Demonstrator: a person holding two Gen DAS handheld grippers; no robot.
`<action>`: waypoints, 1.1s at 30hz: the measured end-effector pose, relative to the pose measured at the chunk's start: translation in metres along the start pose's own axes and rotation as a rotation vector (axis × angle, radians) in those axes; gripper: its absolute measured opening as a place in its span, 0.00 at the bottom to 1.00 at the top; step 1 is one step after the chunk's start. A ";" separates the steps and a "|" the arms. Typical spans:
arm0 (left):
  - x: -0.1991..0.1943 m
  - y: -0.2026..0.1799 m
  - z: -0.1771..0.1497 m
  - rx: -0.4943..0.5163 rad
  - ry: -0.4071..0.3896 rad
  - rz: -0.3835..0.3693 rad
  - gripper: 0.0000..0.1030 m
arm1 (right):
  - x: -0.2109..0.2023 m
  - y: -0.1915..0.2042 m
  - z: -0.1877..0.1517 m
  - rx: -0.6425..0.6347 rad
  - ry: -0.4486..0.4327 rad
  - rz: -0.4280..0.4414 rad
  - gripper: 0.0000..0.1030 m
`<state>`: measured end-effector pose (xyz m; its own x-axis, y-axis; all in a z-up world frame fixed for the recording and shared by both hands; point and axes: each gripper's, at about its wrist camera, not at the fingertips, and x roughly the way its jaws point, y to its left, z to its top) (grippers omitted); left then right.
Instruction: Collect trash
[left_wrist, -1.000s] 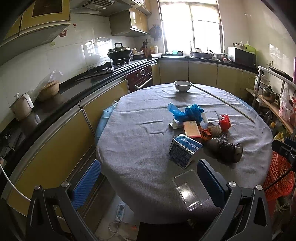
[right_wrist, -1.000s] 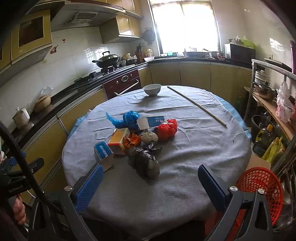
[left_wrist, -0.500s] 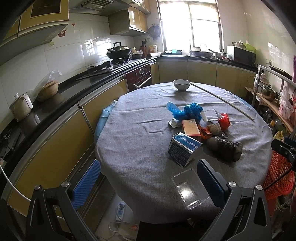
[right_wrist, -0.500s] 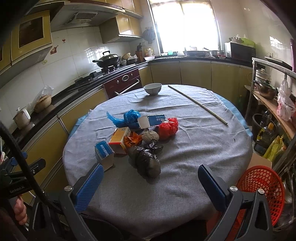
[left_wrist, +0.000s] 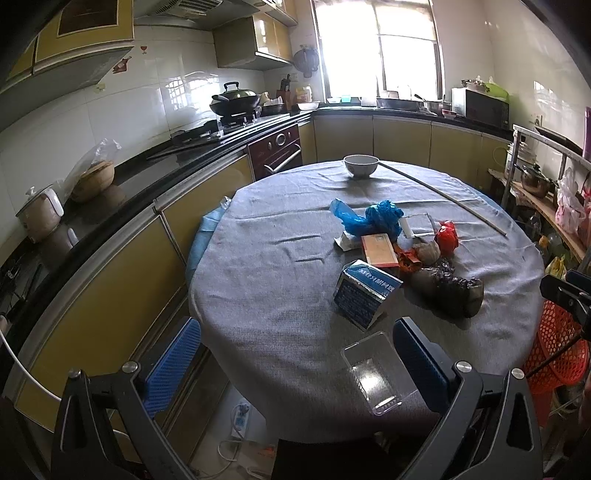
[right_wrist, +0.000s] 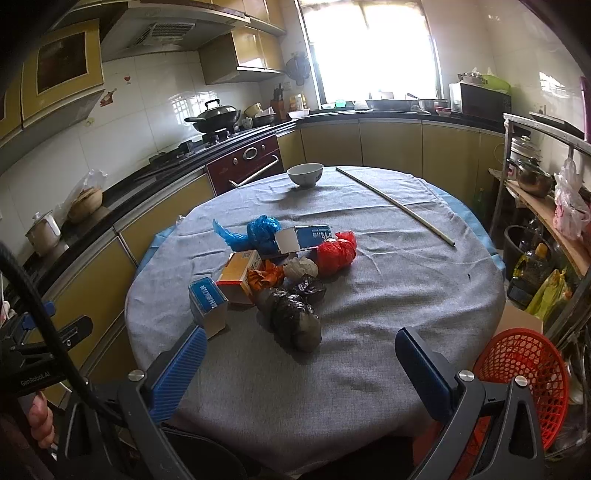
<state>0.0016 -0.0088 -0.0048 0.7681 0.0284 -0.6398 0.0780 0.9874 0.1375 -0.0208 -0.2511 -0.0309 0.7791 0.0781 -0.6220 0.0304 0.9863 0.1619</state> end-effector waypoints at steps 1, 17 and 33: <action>0.000 0.000 0.000 0.005 0.004 0.003 1.00 | 0.000 0.000 0.000 0.000 0.001 -0.001 1.00; 0.002 -0.001 -0.003 -0.010 -0.020 -0.011 1.00 | 0.001 0.002 -0.001 -0.002 0.013 -0.002 1.00; 0.048 -0.005 -0.013 -0.034 0.148 -0.146 1.00 | 0.045 -0.008 0.002 -0.050 0.066 0.036 0.94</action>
<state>0.0295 -0.0106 -0.0463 0.6483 -0.0951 -0.7554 0.1578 0.9874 0.0111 0.0151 -0.2558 -0.0585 0.7361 0.1217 -0.6659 -0.0294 0.9885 0.1481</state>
